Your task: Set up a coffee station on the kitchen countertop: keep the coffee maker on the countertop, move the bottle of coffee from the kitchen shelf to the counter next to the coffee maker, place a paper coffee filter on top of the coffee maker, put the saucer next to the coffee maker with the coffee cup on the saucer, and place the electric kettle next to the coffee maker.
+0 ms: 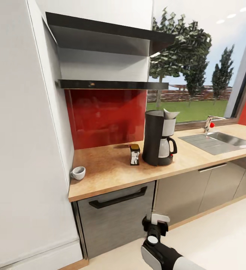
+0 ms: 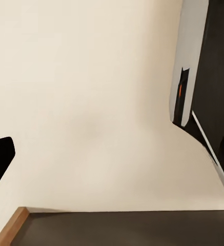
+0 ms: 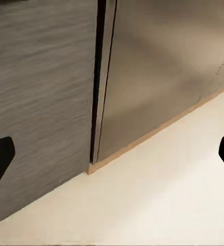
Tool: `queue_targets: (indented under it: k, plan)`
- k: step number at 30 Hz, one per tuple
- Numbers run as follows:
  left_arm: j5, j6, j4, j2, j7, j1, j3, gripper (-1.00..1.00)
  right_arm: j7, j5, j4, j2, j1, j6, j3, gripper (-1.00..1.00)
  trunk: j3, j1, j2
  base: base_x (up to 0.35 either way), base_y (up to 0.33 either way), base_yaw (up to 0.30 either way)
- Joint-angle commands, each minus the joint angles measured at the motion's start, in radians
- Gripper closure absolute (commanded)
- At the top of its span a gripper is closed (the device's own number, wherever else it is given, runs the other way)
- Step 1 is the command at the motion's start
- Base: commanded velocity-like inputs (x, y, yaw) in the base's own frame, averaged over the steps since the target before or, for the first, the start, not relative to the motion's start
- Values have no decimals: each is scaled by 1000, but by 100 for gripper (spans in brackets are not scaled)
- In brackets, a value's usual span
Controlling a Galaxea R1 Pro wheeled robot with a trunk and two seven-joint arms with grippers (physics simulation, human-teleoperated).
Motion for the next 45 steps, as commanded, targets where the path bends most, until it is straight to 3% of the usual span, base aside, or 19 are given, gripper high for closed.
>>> queue_targets:
  k: [1,7,8,11,14,17,18,19,20,23,34,37,42,43,45]
  plan:
    - [-2,7,-8,0,0,1,1,-100,55,-19,29,0,5,-4,9,-100,-1,0,-1,0,0,0]
    - [-1,6,-24,-3,-7,-5,2,-100,555,-28,273,-2,20,33,9,-100,-1,0,-1,0,0,0]
    - [-1,6,-49,-8,-8,-6,2,-100,698,-26,318,-14,20,55,9,-100,-1,0,-1,0,0,0]
    - [-1,5,-92,-12,-8,-7,2,-100,826,-25,352,-74,26,107,10,-100,-1,0,-1,0,0,0]
    - [0,-10,-111,-14,-8,-7,2,-100,857,-16,360,-101,55,144,11,-100,-1,0,-1,0,0,0]
    - [0,-56,-119,-17,-8,-7,2,-100,866,11,363,-110,89,156,11,-100,-1,0,-1,0,0,0]
    - [0,-84,-121,-19,-8,-7,2,-100,868,35,363,-112,106,159,11,-100,-1,0,-1,0,0,0]
    - [0,-143,-125,-29,-8,-7,2,-100,871,140,364,-112,153,163,12,-100,-1,0,-1,0,0,0]
    - [0,-153,-126,-35,-8,-7,2,-100,867,195,364,-109,182,163,11,-100,-1,0,-1,0,0,0]
    - [-2,-168,-136,-62,-9,-7,0,-100,864,259,363,-107,217,159,11,-100,-1,0,-1,0,0,0]
    - [-1,-173,-147,-71,-10,-7,0,-100,862,291,362,-100,232,154,10,-100,-1,0,-1,0,0,0]
    - [0,-182,-143,-69,-10,-7,1,-100,862,294,351,-70,234,152,11,-100,-1,0,-1,0,0,0]
    - [0,-205,-137,-68,-9,-7,1,-100,862,298,343,-51,248,152,4,-100,-1,0,-1,0,0,0]
    - [0,-207,-136,-68,-10,-7,1,-100,862,306,343,-49,253,152,0,-100,-1,0,-1,0,0,0]
    - [0,-209,-134,-70,-9,-7,1,-100,861,367,342,-46,282,153,-63,-100,-1,0,-1,0,0,0]
